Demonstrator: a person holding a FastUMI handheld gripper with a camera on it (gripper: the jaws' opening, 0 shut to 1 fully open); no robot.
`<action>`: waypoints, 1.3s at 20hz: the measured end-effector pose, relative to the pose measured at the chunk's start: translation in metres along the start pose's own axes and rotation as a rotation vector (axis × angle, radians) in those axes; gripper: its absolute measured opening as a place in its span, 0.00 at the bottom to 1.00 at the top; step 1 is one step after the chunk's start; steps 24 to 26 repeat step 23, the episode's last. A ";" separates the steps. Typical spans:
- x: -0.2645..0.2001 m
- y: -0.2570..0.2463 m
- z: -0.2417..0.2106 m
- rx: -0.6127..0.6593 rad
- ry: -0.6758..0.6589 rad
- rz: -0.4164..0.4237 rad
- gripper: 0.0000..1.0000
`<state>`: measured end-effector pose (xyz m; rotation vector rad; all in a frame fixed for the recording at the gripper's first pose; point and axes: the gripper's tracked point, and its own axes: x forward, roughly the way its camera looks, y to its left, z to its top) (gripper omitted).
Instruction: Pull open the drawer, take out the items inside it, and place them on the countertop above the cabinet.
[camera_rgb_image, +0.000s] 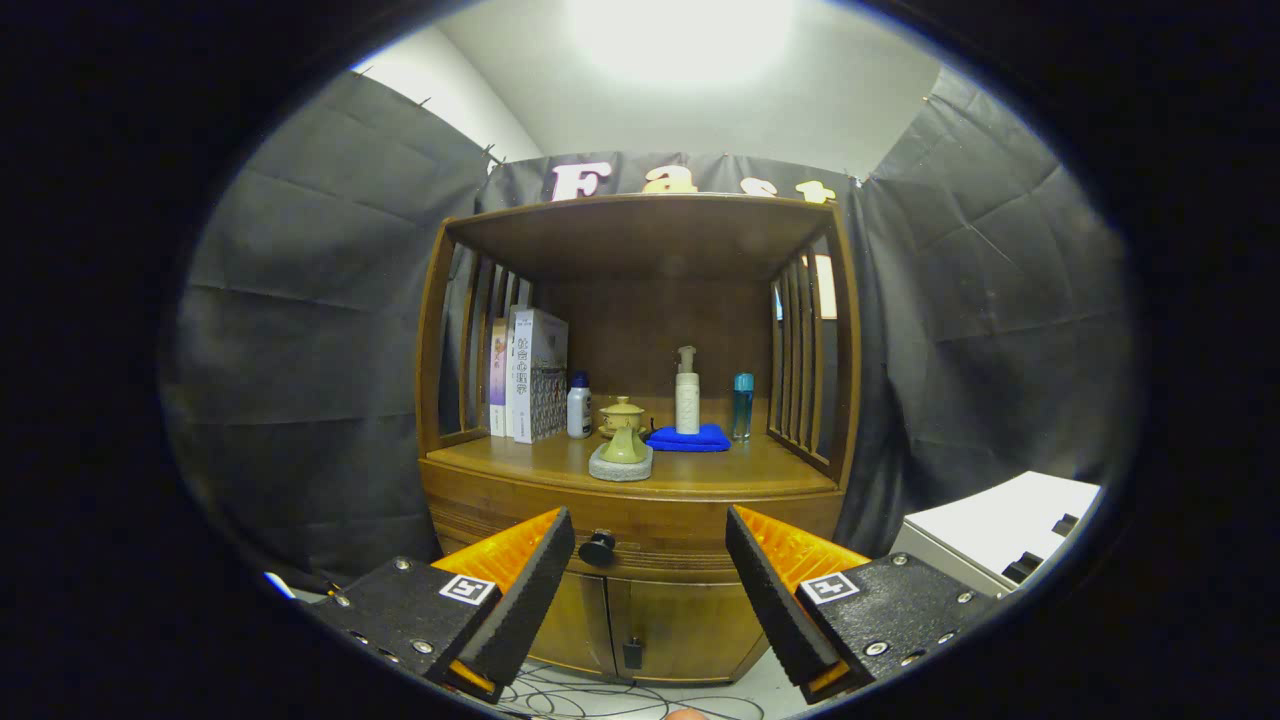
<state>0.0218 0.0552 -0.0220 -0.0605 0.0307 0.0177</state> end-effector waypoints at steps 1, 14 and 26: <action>-0.004 -0.001 -0.001 0.001 -0.003 0.000 0.95; -0.026 -0.010 -0.026 0.048 0.050 0.017 0.95; -0.025 -0.003 -0.030 0.055 0.069 0.040 0.95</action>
